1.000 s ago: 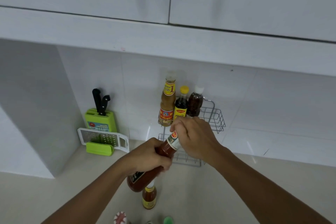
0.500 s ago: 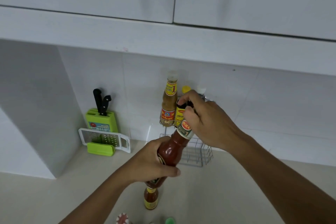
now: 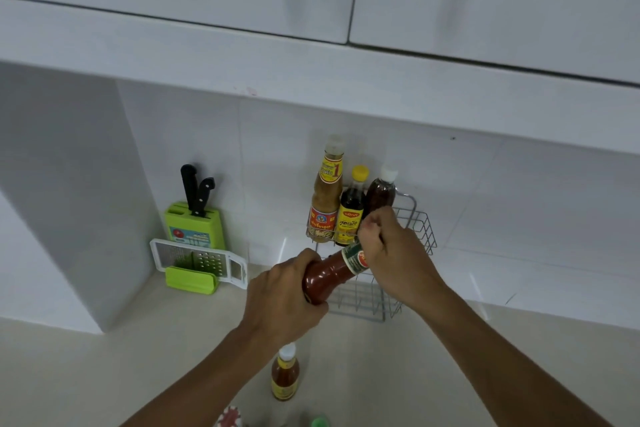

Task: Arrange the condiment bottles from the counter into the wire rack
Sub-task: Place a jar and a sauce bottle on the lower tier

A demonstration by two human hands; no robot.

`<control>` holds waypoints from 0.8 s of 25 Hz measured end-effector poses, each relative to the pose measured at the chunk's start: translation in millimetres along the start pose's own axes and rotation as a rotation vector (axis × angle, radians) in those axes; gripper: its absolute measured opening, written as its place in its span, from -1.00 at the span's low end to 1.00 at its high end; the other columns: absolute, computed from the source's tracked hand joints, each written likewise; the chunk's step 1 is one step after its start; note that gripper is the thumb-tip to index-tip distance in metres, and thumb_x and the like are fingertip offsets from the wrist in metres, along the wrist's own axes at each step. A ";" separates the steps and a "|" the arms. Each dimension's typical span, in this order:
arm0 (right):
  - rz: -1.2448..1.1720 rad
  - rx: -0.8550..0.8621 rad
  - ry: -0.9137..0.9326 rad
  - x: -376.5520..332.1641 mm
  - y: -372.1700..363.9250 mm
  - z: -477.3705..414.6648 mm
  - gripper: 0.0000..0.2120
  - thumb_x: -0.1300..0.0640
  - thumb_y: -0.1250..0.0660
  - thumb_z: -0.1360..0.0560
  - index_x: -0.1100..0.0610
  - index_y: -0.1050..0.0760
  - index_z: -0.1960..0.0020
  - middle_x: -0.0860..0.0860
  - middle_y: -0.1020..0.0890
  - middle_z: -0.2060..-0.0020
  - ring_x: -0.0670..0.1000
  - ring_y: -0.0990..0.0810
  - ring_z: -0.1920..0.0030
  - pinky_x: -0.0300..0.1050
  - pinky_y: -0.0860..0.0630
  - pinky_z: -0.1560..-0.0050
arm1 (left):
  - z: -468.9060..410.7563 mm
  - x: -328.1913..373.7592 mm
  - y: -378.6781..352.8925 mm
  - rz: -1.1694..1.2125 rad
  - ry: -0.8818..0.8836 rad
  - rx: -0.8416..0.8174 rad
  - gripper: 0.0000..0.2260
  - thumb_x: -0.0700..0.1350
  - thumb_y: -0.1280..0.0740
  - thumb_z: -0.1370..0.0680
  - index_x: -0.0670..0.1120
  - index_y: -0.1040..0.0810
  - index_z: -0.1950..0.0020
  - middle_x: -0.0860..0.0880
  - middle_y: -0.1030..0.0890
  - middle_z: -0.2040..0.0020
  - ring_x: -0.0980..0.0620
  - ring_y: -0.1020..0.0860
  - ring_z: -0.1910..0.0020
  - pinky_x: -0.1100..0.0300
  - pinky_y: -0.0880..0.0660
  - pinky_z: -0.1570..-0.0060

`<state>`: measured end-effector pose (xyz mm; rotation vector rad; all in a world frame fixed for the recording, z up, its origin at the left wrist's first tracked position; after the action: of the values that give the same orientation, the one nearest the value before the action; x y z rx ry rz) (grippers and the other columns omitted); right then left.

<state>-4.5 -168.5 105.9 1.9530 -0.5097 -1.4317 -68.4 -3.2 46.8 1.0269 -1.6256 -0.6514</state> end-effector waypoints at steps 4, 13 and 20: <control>-0.597 -0.082 -0.108 16.5 -31.4 18.9 -0.73 0.12 -0.53 -0.46 0.03 -0.55 -0.11 -0.07 -0.70 0.17 -0.20 -0.66 0.28 -0.34 -0.52 0.34 | -20.6 -17.1 -12.6 0.277 0.000 -0.127 -0.47 0.01 -0.54 -0.23 0.16 -0.41 -0.13 0.14 -0.62 0.07 0.08 -0.59 0.13 0.27 -0.51 0.20; -0.465 0.121 -0.123 104.7 -91.6 10.3 -0.57 0.32 -0.63 -0.29 -0.01 -0.64 -0.06 -0.11 -0.73 0.04 -0.06 -0.71 -0.01 -0.07 -0.67 0.03 | -56.3 -106.4 -98.5 0.367 0.135 -0.408 -0.56 -0.20 -0.48 -0.45 -0.08 -0.41 -0.27 0.00 -0.49 -0.15 0.01 -0.49 -0.17 0.22 -0.43 -0.15; -0.382 0.008 -0.119 131.3 -134.4 -38.1 -0.54 0.47 -0.53 -0.33 -0.04 -0.63 0.00 -0.24 -0.73 0.08 -0.19 -0.69 0.02 -0.32 -0.61 0.13 | -43.4 -146.1 -179.2 0.420 0.476 -0.702 -0.37 -0.29 -0.16 -0.54 -0.09 -0.10 -0.60 -0.11 -0.17 -0.60 -0.08 -0.21 -0.56 0.07 -0.24 -0.51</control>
<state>65.2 -147.7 -71.4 2.0565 -0.1976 -1.7903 36.9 41.4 -158.8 0.2745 -1.0184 -0.5677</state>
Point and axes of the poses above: each hand's wrist, its own z-axis away from the middle knuckle, its own y-axis out of the back of the hand, x = y × z, the point moved 4 cm from there along -z, towards the middle knuckle
